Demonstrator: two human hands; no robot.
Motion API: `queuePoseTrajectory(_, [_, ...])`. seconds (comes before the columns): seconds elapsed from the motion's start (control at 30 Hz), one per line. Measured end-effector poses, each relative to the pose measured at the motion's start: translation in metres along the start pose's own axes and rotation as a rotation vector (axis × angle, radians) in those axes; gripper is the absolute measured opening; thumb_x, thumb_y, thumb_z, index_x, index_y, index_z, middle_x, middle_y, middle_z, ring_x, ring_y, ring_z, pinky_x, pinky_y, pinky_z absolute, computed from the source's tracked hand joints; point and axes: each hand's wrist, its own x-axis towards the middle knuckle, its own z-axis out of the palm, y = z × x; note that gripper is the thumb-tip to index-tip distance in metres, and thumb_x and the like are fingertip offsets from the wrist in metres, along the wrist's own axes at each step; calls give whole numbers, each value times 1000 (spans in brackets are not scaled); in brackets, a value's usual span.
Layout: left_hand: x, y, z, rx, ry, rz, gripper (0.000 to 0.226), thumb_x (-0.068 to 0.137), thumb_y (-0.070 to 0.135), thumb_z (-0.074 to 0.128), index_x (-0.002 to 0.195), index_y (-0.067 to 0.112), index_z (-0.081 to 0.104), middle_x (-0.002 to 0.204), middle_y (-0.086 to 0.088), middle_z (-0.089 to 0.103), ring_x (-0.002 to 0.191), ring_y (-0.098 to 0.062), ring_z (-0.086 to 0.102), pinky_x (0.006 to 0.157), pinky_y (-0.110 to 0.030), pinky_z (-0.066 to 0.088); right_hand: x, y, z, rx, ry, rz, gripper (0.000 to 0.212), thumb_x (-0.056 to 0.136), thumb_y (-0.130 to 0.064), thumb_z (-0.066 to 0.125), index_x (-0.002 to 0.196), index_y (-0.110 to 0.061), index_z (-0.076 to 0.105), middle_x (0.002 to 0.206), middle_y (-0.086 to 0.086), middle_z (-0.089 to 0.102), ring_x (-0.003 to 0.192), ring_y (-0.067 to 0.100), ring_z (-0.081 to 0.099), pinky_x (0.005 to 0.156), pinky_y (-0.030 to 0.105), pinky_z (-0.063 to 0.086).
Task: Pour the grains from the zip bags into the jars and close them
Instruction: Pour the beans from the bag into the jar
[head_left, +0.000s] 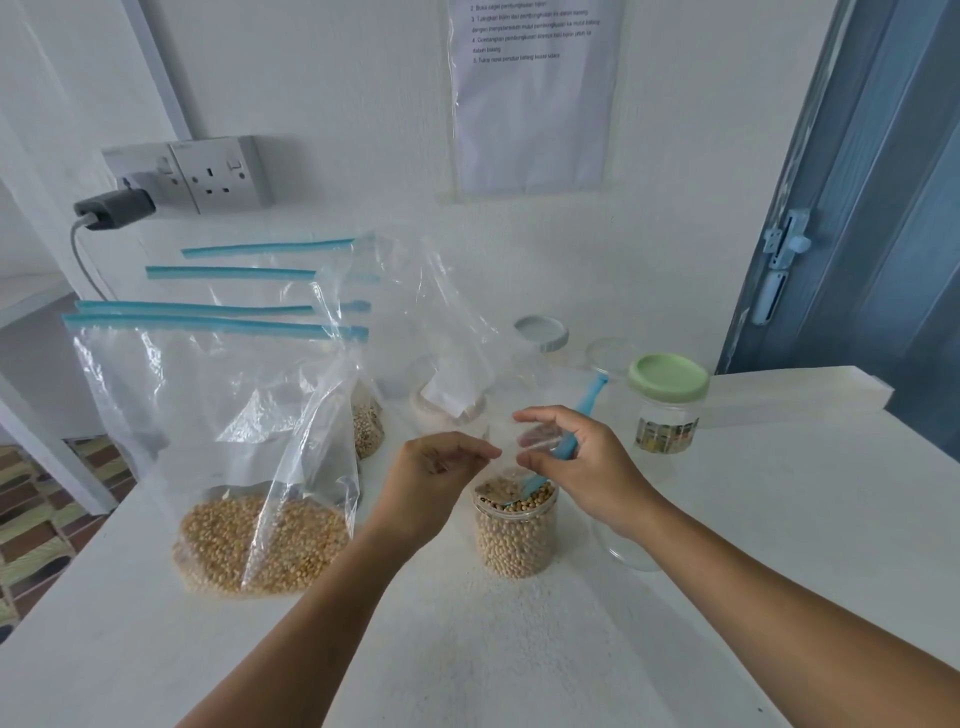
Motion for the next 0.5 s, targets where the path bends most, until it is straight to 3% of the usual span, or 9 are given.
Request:
queuePoseTrajectory(0.13, [3, 0, 3, -8, 56, 32, 18, 93, 2, 72, 93, 17, 83, 93, 3, 80, 93, -16, 75, 92, -39, 61, 1, -3, -4, 47, -9, 0, 47, 88, -13, 83, 124, -40, 70, 110, -13, 74, 106, 12, 72, 96, 36, 60])
queuePoseTrajectory(0.27, [5, 0, 3, 57, 53, 72, 26, 93, 3, 73, 92, 28, 82, 95, 7, 78, 93, -13, 73, 90, -32, 60, 3, -2, -3, -25, 38, -27, 45, 87, -17, 84, 120, -44, 71, 102, -18, 73, 103, 6, 69, 91, 28, 60])
queuePoseTrajectory(0.37, [6, 0, -1, 93, -25, 66, 20, 92, 8, 76, 98, 26, 82, 95, 6, 79, 92, -12, 74, 89, -29, 60, 1, 2, 0, -54, 81, -36, 41, 87, -19, 84, 117, -44, 72, 96, -14, 73, 100, 1, 67, 85, 18, 56])
queuePoseTrajectory(0.5, [7, -2, -8, 234, -95, 72, 27, 92, 11, 77, 101, 36, 79, 97, 17, 77, 90, -7, 73, 87, -27, 61, 0, 4, 1, -64, 70, -11, 42, 88, -22, 84, 121, -43, 70, 103, -13, 72, 101, -2, 65, 84, 15, 55])
